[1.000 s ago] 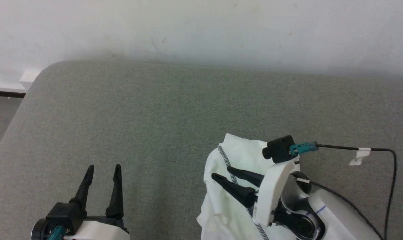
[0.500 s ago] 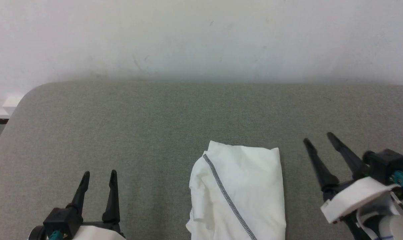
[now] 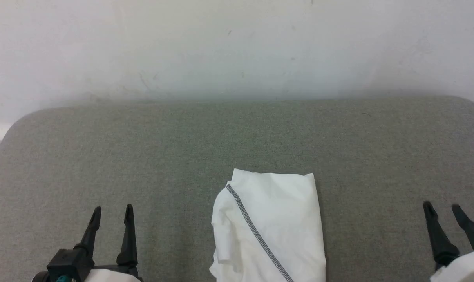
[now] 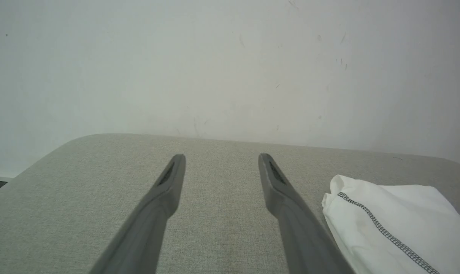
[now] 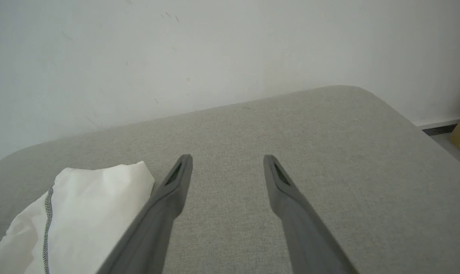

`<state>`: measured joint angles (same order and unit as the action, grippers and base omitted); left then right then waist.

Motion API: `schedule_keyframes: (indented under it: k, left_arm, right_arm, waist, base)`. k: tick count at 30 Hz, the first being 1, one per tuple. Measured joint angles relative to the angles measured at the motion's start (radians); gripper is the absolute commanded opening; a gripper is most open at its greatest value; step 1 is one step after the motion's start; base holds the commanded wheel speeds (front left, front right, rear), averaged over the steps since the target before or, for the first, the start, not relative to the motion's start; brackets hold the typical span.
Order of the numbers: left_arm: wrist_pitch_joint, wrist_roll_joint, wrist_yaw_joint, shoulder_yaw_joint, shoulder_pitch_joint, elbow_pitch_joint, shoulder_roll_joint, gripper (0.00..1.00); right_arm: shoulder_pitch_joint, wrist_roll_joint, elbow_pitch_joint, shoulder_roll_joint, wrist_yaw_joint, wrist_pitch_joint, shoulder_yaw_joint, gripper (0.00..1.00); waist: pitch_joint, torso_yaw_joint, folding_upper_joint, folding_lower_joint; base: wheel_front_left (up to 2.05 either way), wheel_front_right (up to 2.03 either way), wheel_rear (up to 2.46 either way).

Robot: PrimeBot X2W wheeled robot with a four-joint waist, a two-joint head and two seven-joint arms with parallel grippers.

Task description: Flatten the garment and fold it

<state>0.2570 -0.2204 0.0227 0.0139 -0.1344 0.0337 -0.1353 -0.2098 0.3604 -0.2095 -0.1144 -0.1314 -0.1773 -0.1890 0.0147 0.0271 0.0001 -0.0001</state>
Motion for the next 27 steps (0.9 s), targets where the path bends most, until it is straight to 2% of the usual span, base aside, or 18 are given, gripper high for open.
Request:
schedule_keyframes:
  k: [4, 7, 11, 14, 18, 22, 26, 27]
  left_arm:
    - [0.000, -0.006, 0.004, -0.006, -0.002, 0.001, 0.001, 1.00]
    - [0.000, -0.008, 0.012, -0.012, -0.002, 0.006, 0.003, 1.00]
    - [0.000, -0.010, 0.021, -0.017, -0.002, 0.012, 0.009, 1.00]
    - [0.000, -0.010, 0.022, -0.020, 0.000, 0.017, 0.015, 1.00]
    - [0.000, -0.010, 0.031, -0.024, 0.015, 0.024, 0.022, 1.00]
    - [0.000, -0.010, 0.040, -0.030, 0.042, 0.033, 0.031, 1.00]
    - [0.000, -0.008, 0.048, -0.030, 0.059, 0.042, 0.036, 1.00]
    - [0.000, -0.008, 0.048, -0.030, 0.061, 0.044, 0.037, 1.00]
  right_arm:
    - [0.010, 0.119, 0.099, -0.011, 0.000, -0.171, -0.088, 1.00]
    - [0.037, 0.220, 0.194, -0.013, 0.000, -0.346, -0.130, 1.00]
    - [0.086, 0.357, 0.326, 0.021, 0.000, -0.604, -0.180, 1.00]
    - [0.135, 0.460, 0.407, 0.052, 0.000, -0.732, -0.191, 1.00]
    - [0.210, 0.543, 0.509, 0.058, 0.000, -0.752, -0.129, 1.00]
    - [0.279, 0.652, 0.619, 0.061, 0.000, -0.691, 0.007, 1.00]
    - [0.334, 0.693, 0.700, 0.062, 0.000, -0.628, 0.123, 1.00]
    - [0.342, 0.695, 0.716, 0.062, 0.000, -0.617, 0.143, 0.48]
  waist:
    - [0.007, 0.003, -0.0002, 0.0000]
    - [0.010, 0.014, -0.0002, 0.0000]
    - [0.014, 0.033, -0.0002, 0.0000]
    - [0.016, 0.050, -0.0002, 0.0000]
    - [0.010, 0.071, -0.0003, 0.0000]
    - [-0.005, 0.087, -0.0003, 0.0002]
    - [-0.018, 0.102, -0.0003, 0.0002]
    - [-0.020, 0.105, -0.0003, 0.0002]
  base:
    - [0.00, 0.00, 0.00]
    - [0.00, 0.00, 0.00]
    - [0.00, 0.00, 0.00]
    - [0.00, 0.00, 0.00]
    - [0.00, 0.00, 0.00]
    - [0.00, 0.00, 0.00]
    - [0.00, 0.00, 0.00]
    - [0.00, 0.00, 0.00]
